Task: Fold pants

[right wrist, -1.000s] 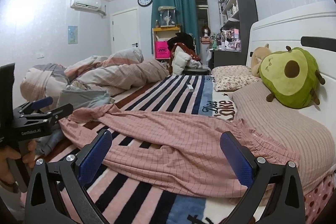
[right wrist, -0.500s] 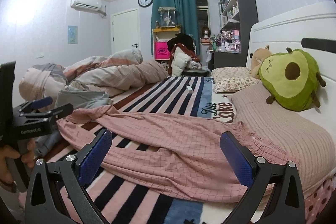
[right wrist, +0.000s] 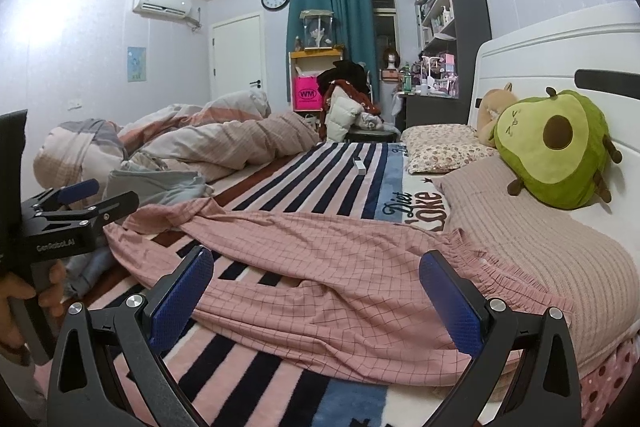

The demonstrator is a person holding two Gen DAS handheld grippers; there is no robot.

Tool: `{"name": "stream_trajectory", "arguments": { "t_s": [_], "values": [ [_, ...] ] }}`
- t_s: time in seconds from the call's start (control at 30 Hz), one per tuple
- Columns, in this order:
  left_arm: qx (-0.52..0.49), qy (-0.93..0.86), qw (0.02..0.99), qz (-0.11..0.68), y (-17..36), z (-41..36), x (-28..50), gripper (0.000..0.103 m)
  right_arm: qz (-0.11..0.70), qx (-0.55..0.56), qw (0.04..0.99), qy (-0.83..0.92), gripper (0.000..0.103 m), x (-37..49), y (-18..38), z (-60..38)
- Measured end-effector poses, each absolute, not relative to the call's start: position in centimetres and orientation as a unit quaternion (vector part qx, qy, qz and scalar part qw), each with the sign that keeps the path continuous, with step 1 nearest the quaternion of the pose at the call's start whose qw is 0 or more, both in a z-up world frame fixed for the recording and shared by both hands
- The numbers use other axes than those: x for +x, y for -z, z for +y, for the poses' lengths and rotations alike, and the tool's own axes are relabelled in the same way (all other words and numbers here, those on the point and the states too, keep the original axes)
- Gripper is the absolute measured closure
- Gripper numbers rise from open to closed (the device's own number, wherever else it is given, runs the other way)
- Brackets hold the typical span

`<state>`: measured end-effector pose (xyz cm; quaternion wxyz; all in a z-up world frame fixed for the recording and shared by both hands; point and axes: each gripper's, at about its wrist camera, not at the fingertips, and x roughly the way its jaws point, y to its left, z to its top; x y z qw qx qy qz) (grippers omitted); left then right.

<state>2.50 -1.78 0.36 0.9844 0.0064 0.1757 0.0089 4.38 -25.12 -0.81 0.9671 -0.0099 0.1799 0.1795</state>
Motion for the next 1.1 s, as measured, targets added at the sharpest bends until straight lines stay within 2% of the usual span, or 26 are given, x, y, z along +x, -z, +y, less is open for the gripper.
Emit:
{"name": "stream_trajectory", "arguments": {
  "t_s": [0.43, 0.57, 0.7, 0.77, 0.83, 0.9, 0.97, 1.03, 1.1],
  "values": [
    [-0.002, 0.0, 0.98, 0.197, 0.5, -1.4, 3.1, 0.001, 0.19, -0.027, 0.97, -0.15, 0.0, 5.6, 1.6, -25.6],
    [-0.048, -0.012, 0.969, 0.241, 3.1, 2.1, 4.0, 0.001, 0.222, -0.027, 0.965, -0.136, 0.0, 6.6, 3.3, -27.0],
    [-0.082, -0.043, 0.951, 0.296, 7.5, 6.0, 5.3, 0.001, 0.283, 0.031, 0.952, -0.113, 0.001, 8.6, 6.9, -30.5],
    [-0.103, -0.057, 0.942, 0.316, 9.1, 7.3, 6.0, 0.001, 0.311, 0.053, 0.945, -0.087, 0.006, 9.3, 8.9, -32.3],
    [-0.127, -0.059, 0.933, 0.332, 10.9, 8.7, 6.7, 0.001, 0.335, 0.066, 0.938, -0.051, 0.018, 9.9, 10.6, -34.0],
    [-0.145, -0.059, 0.925, 0.347, 12.4, 9.5, 7.5, 0.001, 0.356, 0.08, 0.93, -0.033, 0.025, 10.4, 11.9, -35.1],
    [-0.158, -0.063, 0.917, 0.361, 13.8, 10.1, 8.1, 0.001, 0.367, 0.094, 0.925, -0.017, 0.028, 10.5, 12.8, -36.1],
    [-0.173, -0.06, 0.909, 0.375, 15.0, 10.5, 8.6, 0.001, 0.373, 0.106, 0.922, -0.005, 0.036, 10.2, 13.4, -36.7],
    [-0.184, -0.051, 0.904, 0.382, 15.9, 10.9, 8.9, 0.001, 0.379, 0.124, 0.917, -0.006, 0.037, 9.7, 13.6, -37.3]
  ]
}}
